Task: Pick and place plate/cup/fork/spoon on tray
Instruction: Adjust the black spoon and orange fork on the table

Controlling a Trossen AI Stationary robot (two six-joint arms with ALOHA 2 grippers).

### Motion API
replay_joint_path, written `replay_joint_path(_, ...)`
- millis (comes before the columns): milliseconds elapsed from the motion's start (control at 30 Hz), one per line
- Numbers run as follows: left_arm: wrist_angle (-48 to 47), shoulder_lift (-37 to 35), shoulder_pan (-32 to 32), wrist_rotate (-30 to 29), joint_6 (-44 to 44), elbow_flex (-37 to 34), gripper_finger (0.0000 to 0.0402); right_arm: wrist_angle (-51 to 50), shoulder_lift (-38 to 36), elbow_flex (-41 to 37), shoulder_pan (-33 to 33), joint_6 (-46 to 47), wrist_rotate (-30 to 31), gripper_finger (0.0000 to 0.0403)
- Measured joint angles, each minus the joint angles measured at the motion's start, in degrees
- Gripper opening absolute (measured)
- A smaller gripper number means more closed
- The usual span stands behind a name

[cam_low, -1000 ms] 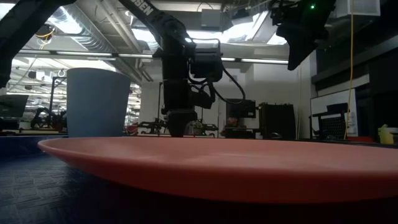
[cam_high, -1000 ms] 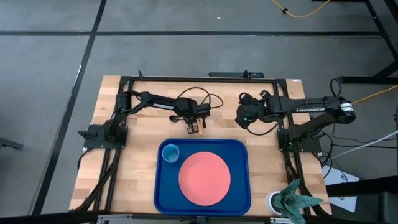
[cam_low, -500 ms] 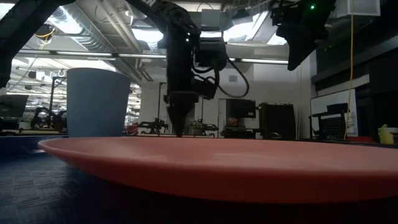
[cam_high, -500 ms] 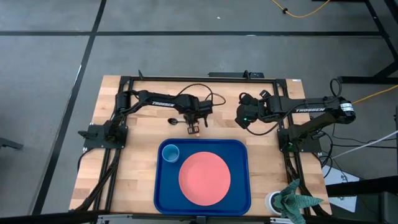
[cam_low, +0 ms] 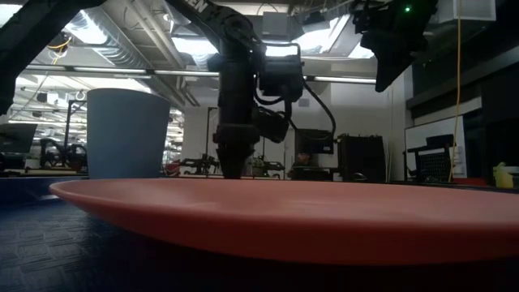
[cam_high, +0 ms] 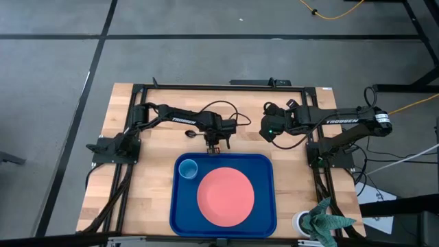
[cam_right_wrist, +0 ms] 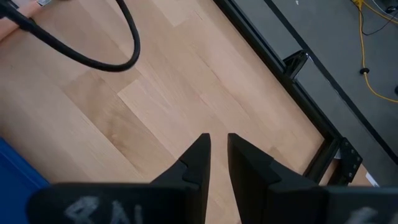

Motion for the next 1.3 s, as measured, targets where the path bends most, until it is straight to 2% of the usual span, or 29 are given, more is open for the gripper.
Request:
replay_joint_path(233,2.44,0.33,0.18,-0.66,0.20,0.70,0.0000,0.03,0.00,0.00,0.00,0.00,0.01,0.0060)
replay_joint_path(367,13.60,0.42,0.65,-2.08,0.48,2.04,0.0000,0.09,0.00,0.00,0.00,0.13,0.01,0.0060)
replay_joint_path(467,18.51,0.31,0.80,-0.59,0.83,2.11,0.0000,0.08,0.00,0.00,0.00,0.17,0.00,0.0060)
replay_joint_path(600,10.33,0.02,0.55,-1.80,1.58,4.63,0.0000,-0.04,0.00,0.00,0.00,0.06,-0.02,0.0060)
replay_joint_path(767,-1.37,0.05,0.70,-7.43,1.38,5.09,0.0000,-0.09,0.00,0.00,0.00,0.07,0.01,0.0060)
replay_joint_path(867,-5.86,0.04,1.12,-7.76,0.21,5.09,0.0000,-0.08,0.00,0.00,0.00,0.04,0.01,0.0060)
replay_joint_path(1000,-5.65,0.04,1.90,-7.81,0.17,5.09,0.0000,-0.09,0.00,0.00,0.00,0.04,0.01,0.0060)
replay_joint_path(1133,-1.46,0.04,3.04,-7.53,1.21,5.09,0.0000,-0.09,0.00,0.00,0.00,0.04,0.01,0.0060)
replay_joint_path(1300,4.23,0.04,4.40,-0.39,1.92,5.09,0.0000,-0.11,0.00,0.00,0.00,0.02,0.01,0.0060)
